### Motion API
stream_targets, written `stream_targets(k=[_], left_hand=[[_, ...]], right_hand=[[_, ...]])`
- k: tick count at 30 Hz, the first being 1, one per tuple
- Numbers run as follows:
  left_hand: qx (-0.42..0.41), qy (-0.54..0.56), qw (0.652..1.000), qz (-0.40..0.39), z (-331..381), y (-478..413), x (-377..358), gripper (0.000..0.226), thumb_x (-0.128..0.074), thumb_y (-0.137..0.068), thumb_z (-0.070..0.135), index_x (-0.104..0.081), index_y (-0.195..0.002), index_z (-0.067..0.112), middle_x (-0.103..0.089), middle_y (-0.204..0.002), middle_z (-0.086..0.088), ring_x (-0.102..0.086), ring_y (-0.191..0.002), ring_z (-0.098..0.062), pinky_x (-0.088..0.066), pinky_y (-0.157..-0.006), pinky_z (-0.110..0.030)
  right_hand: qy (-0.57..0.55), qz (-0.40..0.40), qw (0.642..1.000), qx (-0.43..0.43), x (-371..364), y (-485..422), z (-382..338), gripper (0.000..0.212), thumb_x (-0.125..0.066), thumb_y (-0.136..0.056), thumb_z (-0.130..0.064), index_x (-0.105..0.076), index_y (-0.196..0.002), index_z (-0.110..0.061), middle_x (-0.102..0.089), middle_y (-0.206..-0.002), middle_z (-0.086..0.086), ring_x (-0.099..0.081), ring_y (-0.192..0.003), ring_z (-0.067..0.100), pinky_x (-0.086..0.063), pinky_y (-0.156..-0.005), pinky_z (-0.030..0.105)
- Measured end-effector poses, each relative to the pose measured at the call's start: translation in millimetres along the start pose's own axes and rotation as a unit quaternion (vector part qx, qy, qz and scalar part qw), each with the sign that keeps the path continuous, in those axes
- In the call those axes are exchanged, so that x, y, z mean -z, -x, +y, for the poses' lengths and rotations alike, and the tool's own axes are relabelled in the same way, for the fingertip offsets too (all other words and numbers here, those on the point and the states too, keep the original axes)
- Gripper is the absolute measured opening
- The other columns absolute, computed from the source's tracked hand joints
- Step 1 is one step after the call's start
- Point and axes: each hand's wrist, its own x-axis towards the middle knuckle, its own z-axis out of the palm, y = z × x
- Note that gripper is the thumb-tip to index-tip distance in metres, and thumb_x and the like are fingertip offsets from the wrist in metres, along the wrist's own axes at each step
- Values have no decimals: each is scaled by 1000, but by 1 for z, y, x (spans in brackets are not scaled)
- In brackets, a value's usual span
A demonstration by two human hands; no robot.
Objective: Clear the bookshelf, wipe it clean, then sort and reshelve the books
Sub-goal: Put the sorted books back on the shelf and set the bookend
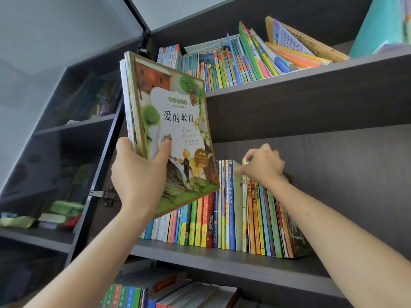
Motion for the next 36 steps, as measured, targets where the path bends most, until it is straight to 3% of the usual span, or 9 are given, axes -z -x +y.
stream_targets(k=[3, 6, 9, 14, 18, 22, 28, 30, 36], left_hand=[[19, 6, 1000, -4, 0, 7, -5, 40, -70, -83, 41, -46, -95, 11, -52, -80, 12, -52, -70, -2, -46, -60, -27], [30, 6, 999, -15, 1, 16, -13, 42, -70, -83, 41, -49, -97, 7, -54, -79, 10, -53, -68, -4, -48, -59, -28], [36, 11, 999, -29, 2, 26, -21, 42, -70, -84, 39, -48, -95, 5, -54, -77, 6, -51, -63, -9, -49, -59, -34], [43, 10, 998, -48, 2, 42, -33, 38, -70, -83, 39, -48, -93, 8, -56, -78, 6, -55, -66, -11, -52, -64, -40], [41, 11, 998, -47, 1, 50, -48, 40, -70, -84, 38, -43, -87, 9, -54, -73, 4, -51, -58, -10, -39, -48, -28], [49, -8, 997, -61, 0, 60, -69, 35, -66, -86, 39, -43, -93, 13, -56, -80, 7, -51, -60, -1, -33, -46, -17], [96, -50, 989, -102, -9, 93, -110, 34, -63, -89, 38, -39, -94, 16, -62, -90, 0, -53, -66, -9, -31, -48, -14], [110, -57, 984, -125, -11, 103, -125, 32, -62, -90, 37, -38, -95, 16, -64, -95, -3, -57, -69, -13, -38, -51, -17], [128, -164, 944, -258, -21, 105, -146, 42, -54, -95, 36, -37, -121, 7, -60, -114, -12, -63, -97, -26, -49, -69, -30]], right_hand=[[58, 23, 998, -23, -3, 6, 1, 67, -75, -67, -60, -51, -123, -31, -39, -140, 9, -37, -131, 32, -34, -105, 59], [108, 30, 992, -60, -8, 17, 8, 113, -75, -65, -63, -7, -149, -32, -10, -156, 16, -21, -140, 40, -39, -102, 59], [73, 35, 992, -99, -8, 24, 16, 128, -76, -64, -62, 15, -149, -33, -1, -156, 18, -31, -134, 43, -51, -89, 49], [-7, 44, 993, -109, -4, 32, 29, 120, -79, -68, -52, 5, -151, -32, -29, -135, 15, -54, -101, 31, -46, -64, 31], [-18, 62, 992, -113, 3, 31, 37, 111, -77, -70, -53, -4, -150, -32, -33, -131, 13, -55, -97, 30, -44, -64, 30], [-10, 94, 988, -120, 11, 29, 47, 106, -77, -69, -51, -9, -148, -32, -36, -129, 14, -56, -93, 30, -52, -67, 33], [-14, 117, 986, -122, 18, 36, 54, 99, -76, -69, -53, -14, -142, -31, -37, -128, 13, -56, -94, 30, -56, -72, 38], [-7, 113, 987, -113, 16, 38, 52, 99, -76, -69, -52, -14, -143, -30, -36, -129, 13, -55, -96, 29, -55, -71, 36], [6, 124, 988, -96, 12, 35, 52, 96, -74, -71, -54, -17, -144, -28, -37, -132, 13, -55, -94, 26, -50, -65, 30]])
